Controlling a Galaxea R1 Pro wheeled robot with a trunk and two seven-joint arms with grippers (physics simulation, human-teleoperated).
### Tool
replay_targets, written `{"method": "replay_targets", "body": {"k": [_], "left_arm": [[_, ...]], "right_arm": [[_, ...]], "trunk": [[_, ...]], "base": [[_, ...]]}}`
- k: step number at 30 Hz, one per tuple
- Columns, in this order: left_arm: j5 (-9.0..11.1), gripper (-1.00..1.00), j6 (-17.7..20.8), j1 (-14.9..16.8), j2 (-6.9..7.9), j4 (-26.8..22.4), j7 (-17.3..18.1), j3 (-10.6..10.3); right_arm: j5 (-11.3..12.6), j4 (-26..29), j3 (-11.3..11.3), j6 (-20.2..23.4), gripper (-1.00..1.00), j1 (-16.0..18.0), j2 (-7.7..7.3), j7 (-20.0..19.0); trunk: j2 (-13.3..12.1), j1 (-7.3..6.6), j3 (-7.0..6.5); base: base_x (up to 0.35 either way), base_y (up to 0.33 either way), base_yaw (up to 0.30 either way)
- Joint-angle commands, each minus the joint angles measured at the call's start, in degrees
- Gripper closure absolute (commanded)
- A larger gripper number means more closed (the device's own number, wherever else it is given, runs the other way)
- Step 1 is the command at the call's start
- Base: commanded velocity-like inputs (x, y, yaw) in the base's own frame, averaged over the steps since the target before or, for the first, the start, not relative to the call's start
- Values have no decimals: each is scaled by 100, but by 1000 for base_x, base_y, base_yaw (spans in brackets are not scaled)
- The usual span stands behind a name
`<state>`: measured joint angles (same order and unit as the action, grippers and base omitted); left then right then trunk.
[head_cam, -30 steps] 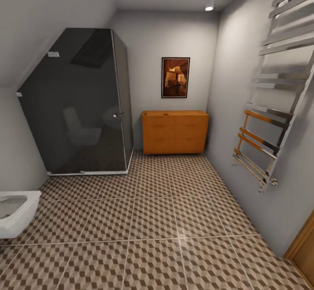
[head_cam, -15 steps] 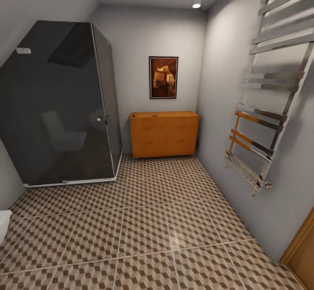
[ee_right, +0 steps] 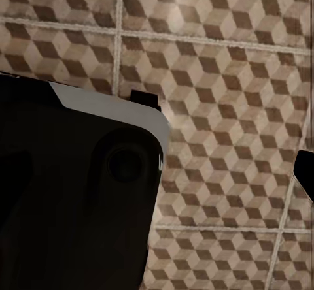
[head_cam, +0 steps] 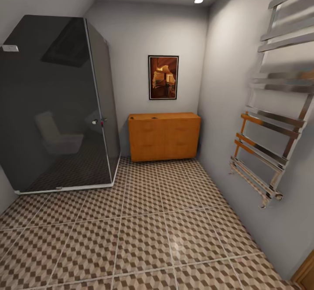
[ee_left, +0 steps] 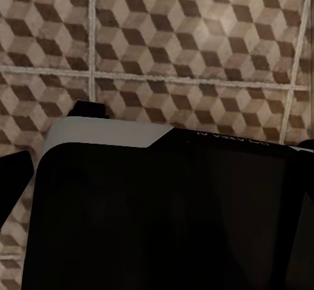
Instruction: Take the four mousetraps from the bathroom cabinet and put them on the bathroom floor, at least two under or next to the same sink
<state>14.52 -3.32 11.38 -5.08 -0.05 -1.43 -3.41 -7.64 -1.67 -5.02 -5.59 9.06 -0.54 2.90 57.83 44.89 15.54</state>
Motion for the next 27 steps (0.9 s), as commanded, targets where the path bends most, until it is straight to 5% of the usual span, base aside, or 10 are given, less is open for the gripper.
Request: {"method": "replay_targets", "body": {"k": [1, 27], "left_arm": [[42, -100, -19, 4, -2, 5, -15, -37], [42, -100, -14, 4, -2, 5, -15, -37]], "right_arm": [[-34, -18, -43, -25, -100, 8, 1, 31], [-36, -18, -43, -21, -100, 8, 18, 36]], "trunk": [[4, 4, 7], [4, 4, 7]], "base": [[320, 0, -1], [320, 0, 0]]}}
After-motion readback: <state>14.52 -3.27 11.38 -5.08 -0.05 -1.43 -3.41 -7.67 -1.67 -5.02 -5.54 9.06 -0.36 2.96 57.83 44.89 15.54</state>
